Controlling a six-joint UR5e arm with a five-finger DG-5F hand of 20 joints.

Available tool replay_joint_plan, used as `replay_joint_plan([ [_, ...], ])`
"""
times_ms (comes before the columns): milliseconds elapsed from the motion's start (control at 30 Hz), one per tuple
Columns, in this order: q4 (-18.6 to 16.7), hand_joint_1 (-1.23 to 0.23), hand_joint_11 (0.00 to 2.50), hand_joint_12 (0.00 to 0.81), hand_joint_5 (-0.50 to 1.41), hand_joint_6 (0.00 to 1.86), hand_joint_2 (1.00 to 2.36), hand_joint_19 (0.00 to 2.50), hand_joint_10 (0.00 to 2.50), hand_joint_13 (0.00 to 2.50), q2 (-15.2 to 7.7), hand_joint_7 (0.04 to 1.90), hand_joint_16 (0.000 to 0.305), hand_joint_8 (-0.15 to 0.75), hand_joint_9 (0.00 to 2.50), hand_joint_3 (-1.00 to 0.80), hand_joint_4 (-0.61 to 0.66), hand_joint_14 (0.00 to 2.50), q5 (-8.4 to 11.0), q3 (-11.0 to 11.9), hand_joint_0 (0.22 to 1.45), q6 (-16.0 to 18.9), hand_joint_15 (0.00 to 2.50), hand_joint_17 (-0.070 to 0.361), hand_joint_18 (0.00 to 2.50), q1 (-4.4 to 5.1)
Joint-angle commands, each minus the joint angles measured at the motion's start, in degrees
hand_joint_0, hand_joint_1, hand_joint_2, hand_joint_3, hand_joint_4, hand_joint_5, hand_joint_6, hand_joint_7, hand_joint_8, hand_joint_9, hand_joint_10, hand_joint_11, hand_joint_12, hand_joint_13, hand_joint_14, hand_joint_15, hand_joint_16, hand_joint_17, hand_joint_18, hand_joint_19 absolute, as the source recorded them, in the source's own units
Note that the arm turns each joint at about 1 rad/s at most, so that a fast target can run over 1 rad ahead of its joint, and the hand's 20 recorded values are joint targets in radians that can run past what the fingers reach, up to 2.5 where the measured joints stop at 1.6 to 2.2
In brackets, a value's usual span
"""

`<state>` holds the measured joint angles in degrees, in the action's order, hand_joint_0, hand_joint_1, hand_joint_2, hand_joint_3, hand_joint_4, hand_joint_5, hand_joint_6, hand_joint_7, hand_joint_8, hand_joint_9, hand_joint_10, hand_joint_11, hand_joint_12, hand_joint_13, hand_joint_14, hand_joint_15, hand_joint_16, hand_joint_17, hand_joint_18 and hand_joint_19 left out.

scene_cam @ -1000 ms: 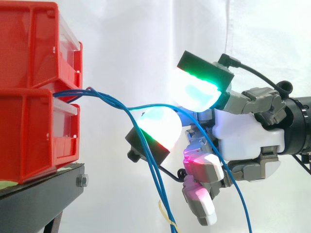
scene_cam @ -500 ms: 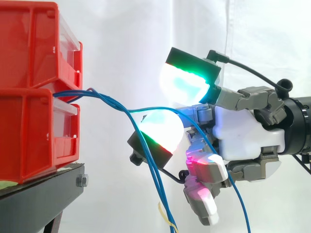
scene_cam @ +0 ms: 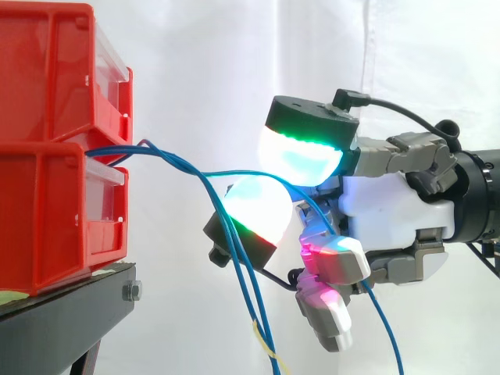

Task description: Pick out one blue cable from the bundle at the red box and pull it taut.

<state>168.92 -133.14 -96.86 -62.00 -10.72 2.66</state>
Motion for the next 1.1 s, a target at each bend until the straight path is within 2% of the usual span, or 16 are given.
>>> replay_joint_plan([
  [0, -0.1, -0.63, 0.76, 0.438, -0.12, 0.84, 1.01, 0.61, 0.02, 1.07, 0.1, 0.88, 0.065, 0.338, 1.24, -0.17, 0.07, 0.02, 0.0, 0.0, 0.6, 0.0, 0.58, 0.147, 0.91, -0.02],
  [500, 0.1, -0.7, 0.84, 0.416, -0.15, 0.91, 1.01, 0.62, 0.02, 1.04, 0.0, 0.86, 0.061, 0.313, 1.21, -0.18, 0.07, 0.02, 0.0, 0.0, 0.61, 0.0, 0.59, 0.138, 0.87, -0.02],
  [733, 0.1, -0.7, 0.9, 0.412, -0.15, 0.94, 1.01, 0.61, 0.02, 1.04, 0.0, 0.85, 0.06, 0.306, 1.25, -0.12, 0.0, 0.02, -0.09, 0.0, 0.63, 0.0, 0.6, 0.135, 0.87, -0.02],
  [833, 0.1, -0.74, 0.93, 0.379, -0.16, 0.95, 1.02, 0.64, 0.02, 1.01, 0.0, 0.85, 0.054, 0.271, 1.21, -0.19, -0.07, 0.02, -0.09, 0.0, 0.66, 0.0, 0.61, 0.121, 0.82, -0.11],
  [1067, -0.2, -0.75, 0.93, 0.364, -0.17, 0.95, 1.01, 0.64, 0.02, 1.0, 0.1, 0.83, 0.05, 0.249, 1.21, -0.39, -0.11, 0.02, 0.0, 0.0, 0.7, 0.1, 0.62, 0.113, 0.82, -0.11],
])
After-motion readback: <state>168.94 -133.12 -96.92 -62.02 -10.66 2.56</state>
